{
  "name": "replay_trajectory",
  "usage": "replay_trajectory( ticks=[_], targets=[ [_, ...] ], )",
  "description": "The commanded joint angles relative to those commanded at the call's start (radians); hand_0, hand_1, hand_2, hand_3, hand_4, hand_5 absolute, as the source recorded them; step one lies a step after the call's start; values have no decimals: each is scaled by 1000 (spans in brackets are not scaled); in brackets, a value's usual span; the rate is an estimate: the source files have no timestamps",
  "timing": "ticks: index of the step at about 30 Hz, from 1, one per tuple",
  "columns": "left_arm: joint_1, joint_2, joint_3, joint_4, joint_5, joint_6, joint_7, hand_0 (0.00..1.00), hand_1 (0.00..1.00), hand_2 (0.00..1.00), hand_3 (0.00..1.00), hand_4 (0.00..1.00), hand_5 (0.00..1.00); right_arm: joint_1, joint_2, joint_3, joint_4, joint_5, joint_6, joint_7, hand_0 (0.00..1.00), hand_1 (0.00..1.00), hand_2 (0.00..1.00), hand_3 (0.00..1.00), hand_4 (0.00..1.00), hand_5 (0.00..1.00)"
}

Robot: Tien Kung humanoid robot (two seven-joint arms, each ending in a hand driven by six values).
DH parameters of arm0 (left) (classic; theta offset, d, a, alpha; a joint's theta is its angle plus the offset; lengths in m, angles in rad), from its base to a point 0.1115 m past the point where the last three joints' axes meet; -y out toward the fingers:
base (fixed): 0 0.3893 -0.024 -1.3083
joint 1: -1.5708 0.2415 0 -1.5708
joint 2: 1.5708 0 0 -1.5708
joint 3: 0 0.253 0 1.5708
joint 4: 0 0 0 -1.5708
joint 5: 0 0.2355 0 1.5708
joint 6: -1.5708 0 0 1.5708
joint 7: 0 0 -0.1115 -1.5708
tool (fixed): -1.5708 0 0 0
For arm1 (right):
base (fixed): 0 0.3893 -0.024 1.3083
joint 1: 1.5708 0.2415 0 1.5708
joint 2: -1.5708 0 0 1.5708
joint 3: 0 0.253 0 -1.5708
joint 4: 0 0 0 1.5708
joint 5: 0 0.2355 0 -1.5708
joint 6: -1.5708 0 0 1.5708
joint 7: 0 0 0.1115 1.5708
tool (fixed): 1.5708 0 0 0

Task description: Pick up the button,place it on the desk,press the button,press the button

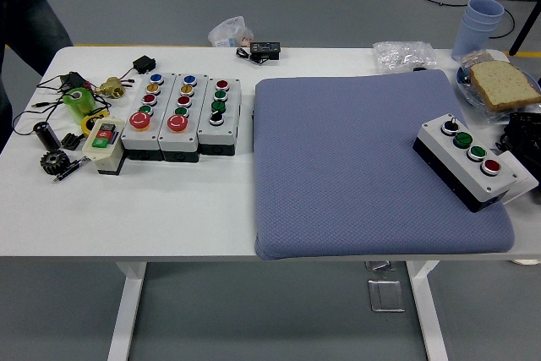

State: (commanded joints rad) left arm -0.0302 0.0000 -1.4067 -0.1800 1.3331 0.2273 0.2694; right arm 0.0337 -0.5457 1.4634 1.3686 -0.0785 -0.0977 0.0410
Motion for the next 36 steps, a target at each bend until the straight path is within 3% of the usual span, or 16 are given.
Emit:
replay_trajectory(
  ticks=[7, 10, 11, 15, 18, 22, 23, 25, 28, 29, 34, 35, 36],
  targets=[
    [0, 0, -1, 0, 2, 0, 1, 571, 422, 426, 429, 282, 357, 0, -2, -4, 8, -34, -4, -10, 231, 101, 343, 753, 737, 485],
    [-1, 0, -2, 0, 5, 0, 1, 571, 422, 426, 429, 282, 357, 0, -4, -10, 18, -100, -16, -20, 231, 101, 343, 753, 737, 485],
    [-1, 0, -2, 0, 5, -1, 1, 570, 422, 427, 429, 282, 358, 0, -5, -15, 25, -129, -27, -25, 215, 37, 287, 755, 736, 481],
    [-1, 0, -2, 0, 8, -2, 2, 570, 422, 427, 429, 282, 358, 2, -14, -40, 44, -299, -72, -53, 215, 37, 287, 755, 736, 481],
    [-2, 0, -1, 0, 9, -2, 1, 571, 421, 427, 429, 280, 358, 4, -17, -57, 60, -429, -124, -48, 226, 59, 306, 766, 747, 471],
    [-3, 0, -1, 0, 9, -2, 1, 571, 421, 427, 429, 280, 358, 12, -20, -73, 84, -592, -268, -57, 226, 59, 306, 766, 747, 471],
    [-3, 0, -1, 0, 8, -2, 1, 571, 422, 427, 429, 280, 359, 16, -21, -77, 90, -631, -303, -64, 633, 542, 692, 853, 916, 368],
    [-3, 0, -1, 0, 8, -2, 1, 571, 422, 427, 429, 280, 359, 24, -22, -84, 104, -722, -353, -86, 633, 542, 692, 853, 916, 368],
    [-3, 0, -2, 0, 9, -2, 1, 571, 422, 427, 429, 280, 359, 52, -29, -124, 124, -845, -317, -176, 633, 542, 692, 853, 916, 368],
    [-3, 0, -2, 0, 9, -2, 1, 571, 421, 427, 429, 280, 360, 59, -30, -136, 126, -891, -307, -200, 848, 809, 910, 925, 963, 364],
    [-4, 0, -1, 0, 5, -2, 0, 571, 421, 427, 429, 280, 360, 113, -15, -210, 115, -1105, -278, -266, 848, 809, 910, 925, 963, 364],
    [-4, 0, 0, 0, 3, -2, 0, 570, 421, 427, 429, 282, 360, 120, -12, -218, 114, -1144, -276, -272, 901, 875, 962, 952, 991, 361],
    [-4, 0, 0, 0, 1, -1, 0, 570, 421, 427, 429, 282, 360, 130, -7, -227, 113, -1183, -274, -279, 901, 875, 962, 952, 991, 361]
  ],
)
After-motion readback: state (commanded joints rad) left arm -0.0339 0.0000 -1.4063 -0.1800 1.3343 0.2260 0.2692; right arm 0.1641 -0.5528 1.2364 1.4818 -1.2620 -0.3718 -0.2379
